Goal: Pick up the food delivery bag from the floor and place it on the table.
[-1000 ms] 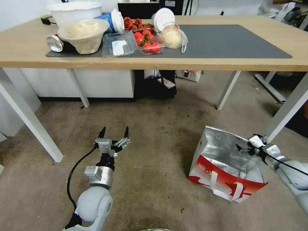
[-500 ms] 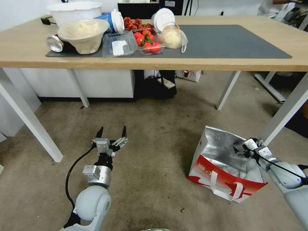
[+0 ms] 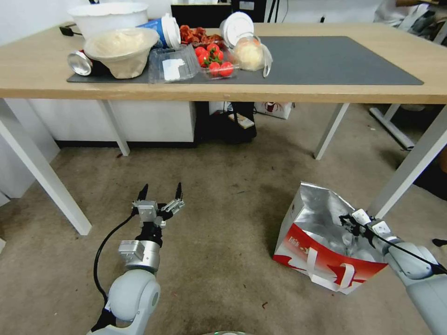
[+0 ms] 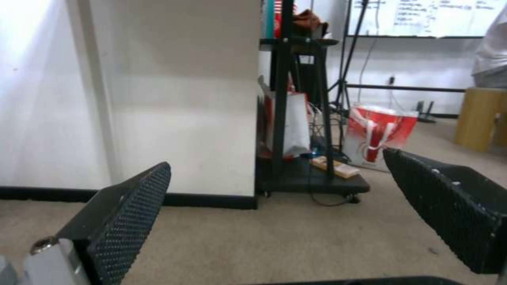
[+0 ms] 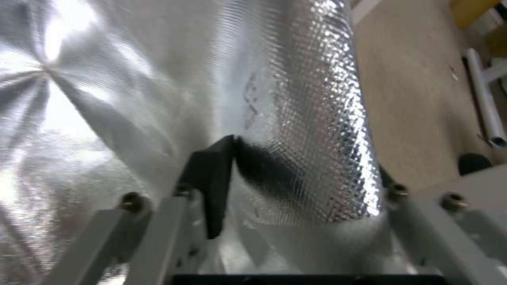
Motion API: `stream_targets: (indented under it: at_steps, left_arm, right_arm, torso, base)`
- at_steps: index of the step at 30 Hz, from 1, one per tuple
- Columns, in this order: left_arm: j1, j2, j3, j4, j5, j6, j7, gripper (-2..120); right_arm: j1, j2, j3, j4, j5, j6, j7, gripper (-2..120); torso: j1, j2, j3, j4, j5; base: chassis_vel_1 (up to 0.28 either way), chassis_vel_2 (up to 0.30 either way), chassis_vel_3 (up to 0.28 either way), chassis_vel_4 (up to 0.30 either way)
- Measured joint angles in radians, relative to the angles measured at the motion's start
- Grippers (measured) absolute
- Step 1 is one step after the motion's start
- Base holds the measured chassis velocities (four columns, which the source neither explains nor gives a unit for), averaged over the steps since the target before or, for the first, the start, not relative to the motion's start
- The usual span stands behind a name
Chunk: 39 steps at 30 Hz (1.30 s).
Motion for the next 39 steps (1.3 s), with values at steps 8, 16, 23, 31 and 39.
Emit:
stream_targets:
  at_steps: [8, 16, 23, 31, 39]
  left_arm:
    - [0.014, 0.007, 0.005, -0.024, -0.003, 0.025, -0.065, 100]
    - [0.037, 0.022, -0.012, -0.035, 0.006, 0.028, -0.035, 100]
    - [0.084, 0.036, -0.042, -0.066, -0.025, 0.001, 0.029, 100]
    - [0.111, 0.048, -0.060, -0.060, 0.015, -0.037, 0.016, 100]
    - [0.137, 0.061, -0.077, -0.066, 0.007, -0.023, 0.004, 100]
  right_arm:
    - [-0.039, -0.008, 0.017, 0.035, 0.008, -0.009, -0.037, 14]
    - [-0.089, -0.048, 0.043, 0.088, 0.054, -0.022, -0.078, 0]
    - [-0.197, -0.171, 0.099, 0.291, 0.306, -0.100, -0.152, 0]
    - [-0.319, -0.237, 0.215, 0.471, 0.647, -0.215, -0.193, 0]
    - [-0.434, -0.292, 0.360, 0.640, 0.939, -0.301, -0.200, 0]
  torso:
    - [0.000, 0.000, 0.000, 0.0001, 0.0002]
    - [0.000, 0.000, 0.000, 0.0000, 0.0002]
    - [0.000, 0.000, 0.000, 0.0002, -0.0001]
    - [0.000, 0.000, 0.000, -0.0001, 0.0002]
    - [0.000, 0.000, 0.000, -0.0001, -0.0002]
  base:
    - [0.000, 0.000, 0.000, 0.000]
    - [0.000, 0.000, 0.000, 0.000]
    - [0.000, 0.000, 0.000, 0.000]
    - [0.000, 0.000, 0.000, 0.000]
    - [0.000, 0.000, 0.000, 0.000]
